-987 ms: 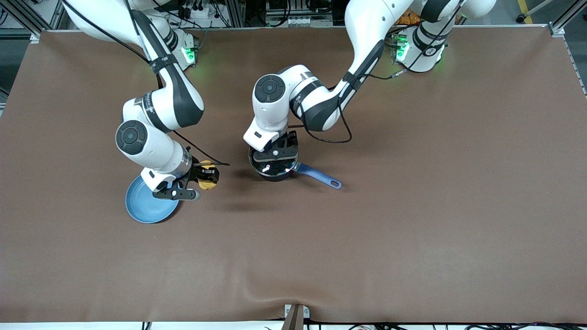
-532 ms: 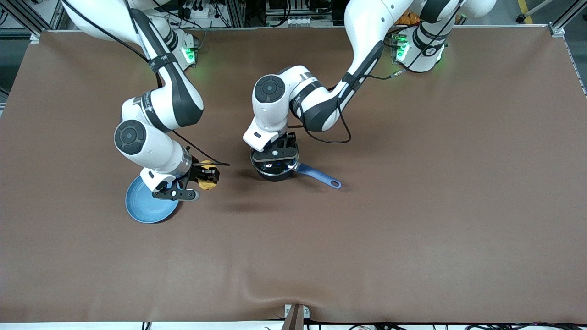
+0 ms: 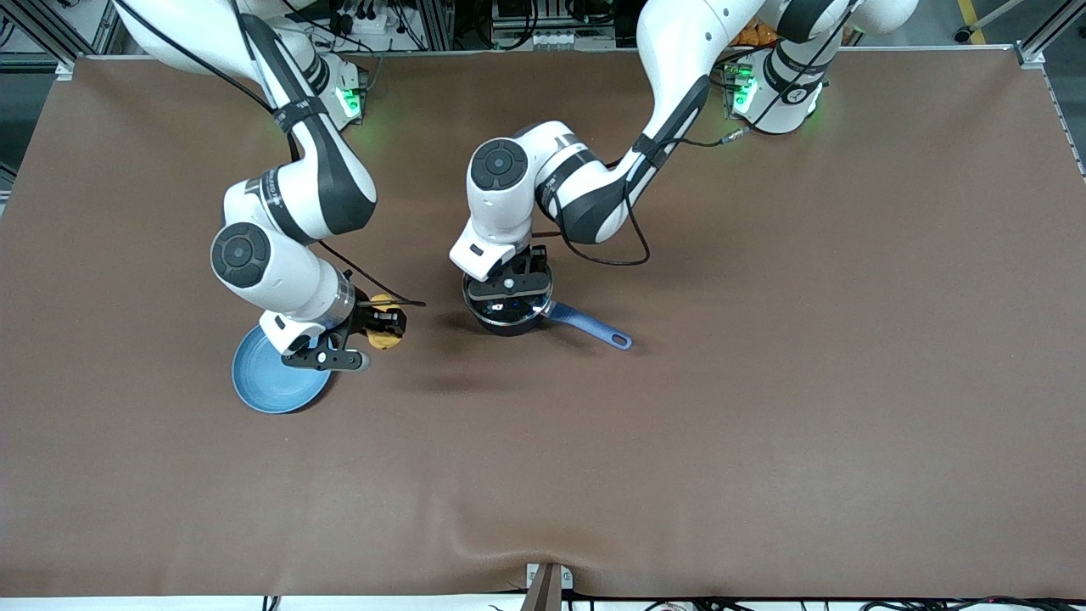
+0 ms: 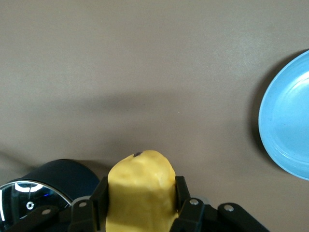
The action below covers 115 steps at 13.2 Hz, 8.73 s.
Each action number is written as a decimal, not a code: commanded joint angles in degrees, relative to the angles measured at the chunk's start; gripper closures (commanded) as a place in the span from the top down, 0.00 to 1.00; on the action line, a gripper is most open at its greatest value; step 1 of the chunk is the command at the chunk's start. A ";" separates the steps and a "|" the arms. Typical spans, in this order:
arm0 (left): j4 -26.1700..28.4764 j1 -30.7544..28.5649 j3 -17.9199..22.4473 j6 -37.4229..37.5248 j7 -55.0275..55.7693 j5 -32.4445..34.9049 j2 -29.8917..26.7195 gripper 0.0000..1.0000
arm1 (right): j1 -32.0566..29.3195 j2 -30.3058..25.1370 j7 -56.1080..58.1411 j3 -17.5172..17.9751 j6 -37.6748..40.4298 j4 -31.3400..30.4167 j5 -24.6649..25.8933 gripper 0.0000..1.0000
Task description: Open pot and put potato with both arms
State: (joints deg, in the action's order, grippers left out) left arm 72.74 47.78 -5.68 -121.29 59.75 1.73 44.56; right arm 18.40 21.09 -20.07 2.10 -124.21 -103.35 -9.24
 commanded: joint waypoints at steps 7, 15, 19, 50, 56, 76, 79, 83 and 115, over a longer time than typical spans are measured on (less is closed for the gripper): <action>-0.23 -6.54 0.23 8.59 0.02 0.38 -12.29 0.00 | 4.01 -0.61 -7.26 -0.35 1.34 1.83 -1.39 0.00; 0.30 -19.11 0.23 21.08 -12.09 0.56 -19.25 0.00 | 15.08 0.62 -19.13 -0.61 -1.20 2.89 -0.87 0.00; 3.46 -27.10 0.14 22.06 -20.62 0.65 -19.25 0.00 | 19.56 5.35 -20.98 -0.87 -6.29 2.45 -0.26 0.00; 37.81 -55.58 -5.38 1.77 -47.08 -5.86 -25.48 0.00 | 22.03 8.89 -25.55 -1.05 -7.64 2.89 7.13 1.00; 49.77 -57.36 -9.26 -14.65 -47.18 -5.86 -28.39 0.00 | 15.64 0.55 -23.71 -1.14 2.91 3.07 7.57 1.00; 16.40 -60.70 -8.91 9.57 -47.62 -3.75 -29.53 1.00 | -16.28 -17.56 13.30 -1.05 25.58 3.07 7.22 1.00; 15.34 -60.79 -9.00 9.93 -50.77 -3.66 -30.15 1.00 | -16.81 -22.74 13.30 -1.05 29.37 2.72 7.22 1.00; 12.17 -60.79 -9.35 13.26 -53.51 -3.75 -31.89 1.00 | -16.90 -27.76 13.04 -1.05 32.71 2.45 7.22 1.00; 21.04 -49.19 -1.80 36.74 -46.92 0.03 -52.12 1.00 | -17.34 -30.67 13.21 -1.05 32.10 0.16 7.22 1.00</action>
State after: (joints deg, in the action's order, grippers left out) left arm 92.11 -2.38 -8.70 -83.29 12.14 0.40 -6.09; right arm 2.55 -7.42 -7.31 0.03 -91.50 -101.30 -1.99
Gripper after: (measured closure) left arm 0.000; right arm 0.000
